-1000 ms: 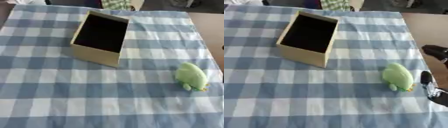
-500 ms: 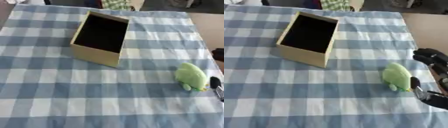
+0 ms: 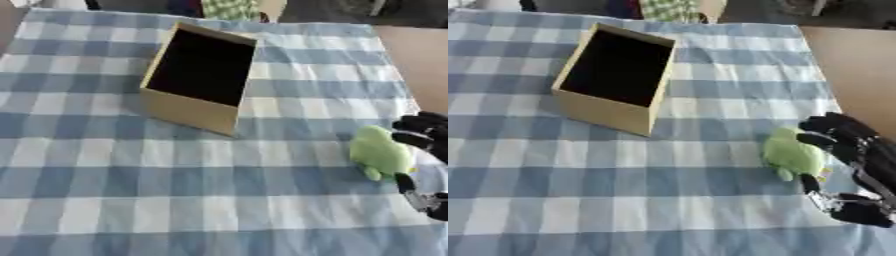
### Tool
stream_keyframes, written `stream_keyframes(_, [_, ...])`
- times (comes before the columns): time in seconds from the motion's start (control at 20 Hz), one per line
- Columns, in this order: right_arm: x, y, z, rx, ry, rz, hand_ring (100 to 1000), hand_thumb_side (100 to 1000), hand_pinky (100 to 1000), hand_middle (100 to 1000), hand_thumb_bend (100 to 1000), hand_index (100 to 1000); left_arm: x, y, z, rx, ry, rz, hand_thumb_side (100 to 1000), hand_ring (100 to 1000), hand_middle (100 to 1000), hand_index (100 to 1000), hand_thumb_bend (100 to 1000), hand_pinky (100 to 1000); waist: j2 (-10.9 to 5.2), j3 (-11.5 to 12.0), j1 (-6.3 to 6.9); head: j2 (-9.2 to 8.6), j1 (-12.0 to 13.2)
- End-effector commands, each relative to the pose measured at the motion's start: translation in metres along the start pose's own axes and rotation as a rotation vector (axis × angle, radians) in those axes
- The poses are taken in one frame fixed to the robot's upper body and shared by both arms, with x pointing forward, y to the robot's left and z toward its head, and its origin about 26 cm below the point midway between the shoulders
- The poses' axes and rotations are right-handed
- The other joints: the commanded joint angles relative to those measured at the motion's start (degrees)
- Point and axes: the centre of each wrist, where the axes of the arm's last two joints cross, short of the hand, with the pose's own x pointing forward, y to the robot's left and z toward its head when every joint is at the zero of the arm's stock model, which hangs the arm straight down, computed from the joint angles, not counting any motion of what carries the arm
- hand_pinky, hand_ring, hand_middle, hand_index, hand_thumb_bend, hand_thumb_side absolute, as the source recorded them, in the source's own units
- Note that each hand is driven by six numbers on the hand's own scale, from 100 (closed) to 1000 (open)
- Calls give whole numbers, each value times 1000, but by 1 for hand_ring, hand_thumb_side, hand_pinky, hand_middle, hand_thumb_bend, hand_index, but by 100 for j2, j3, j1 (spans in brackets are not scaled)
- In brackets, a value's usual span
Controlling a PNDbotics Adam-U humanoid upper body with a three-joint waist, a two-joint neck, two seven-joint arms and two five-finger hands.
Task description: Pick up objects on the table and place them in the box.
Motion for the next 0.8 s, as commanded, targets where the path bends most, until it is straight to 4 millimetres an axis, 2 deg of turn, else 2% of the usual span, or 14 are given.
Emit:
stream_keyframes(0.05, [-1,-7,-4,30,-9,51,916,153,972,877,200,924,5,3,-6,-3,-29,-9,759,746,790,624,100,413,-102,3,3,-63,-14])
stream_keyframes(0.15, [0,-6,-4,32,-3,50,918,100,976,884,216,930,5,3,-6,-4,-30,-8,758,746,790,623,100,413,-104,3,1,-63,-18])
stream_keyframes(0.8, [6,1,-2,32,46,-39,884,100,952,867,186,957,5,3,-5,-7,-25,-8,750,747,791,622,100,413,-112,-5,-9,-54,-39])
